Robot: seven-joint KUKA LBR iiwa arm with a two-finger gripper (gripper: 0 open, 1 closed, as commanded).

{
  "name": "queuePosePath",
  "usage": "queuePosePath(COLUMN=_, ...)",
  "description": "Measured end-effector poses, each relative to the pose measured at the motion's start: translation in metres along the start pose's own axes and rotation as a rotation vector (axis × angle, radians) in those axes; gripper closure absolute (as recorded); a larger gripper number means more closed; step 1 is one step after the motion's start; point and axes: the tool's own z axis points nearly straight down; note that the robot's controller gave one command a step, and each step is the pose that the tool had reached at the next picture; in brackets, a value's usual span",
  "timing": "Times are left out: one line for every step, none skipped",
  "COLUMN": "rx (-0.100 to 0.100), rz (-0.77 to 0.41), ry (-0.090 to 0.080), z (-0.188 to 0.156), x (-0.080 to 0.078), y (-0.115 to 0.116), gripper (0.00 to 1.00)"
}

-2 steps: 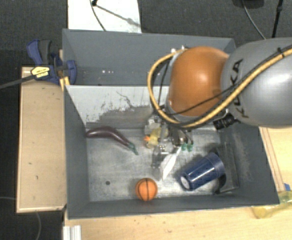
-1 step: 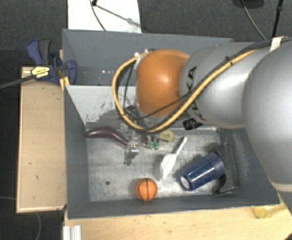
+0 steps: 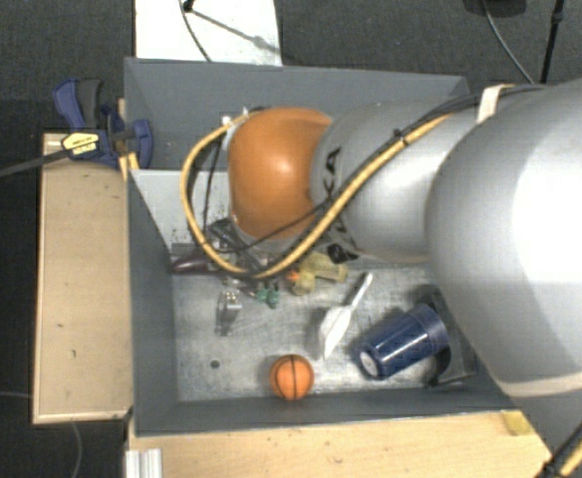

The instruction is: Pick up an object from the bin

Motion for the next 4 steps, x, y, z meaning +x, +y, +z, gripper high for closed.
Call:
queuePosePath(rx=0.0, rz=0.208, ry=-0.006, z=0.003, x=-0.022, y=-0.036, gripper=0.0)
queuePosePath(rx=0.002, rz=0.065, ry=-0.001, z=0.059, x=-0.026, y=-0.033, gripper=0.0)
queuePosePath(rx=0.0, rz=0.71, ry=-0.004, z=0.055, x=-0.024, y=-0.027, gripper=1.0)
queuePosePath(rx=0.0, rz=0.71, ry=-0.004, z=0.055, x=-0.024, y=-0.027, gripper=1.0)
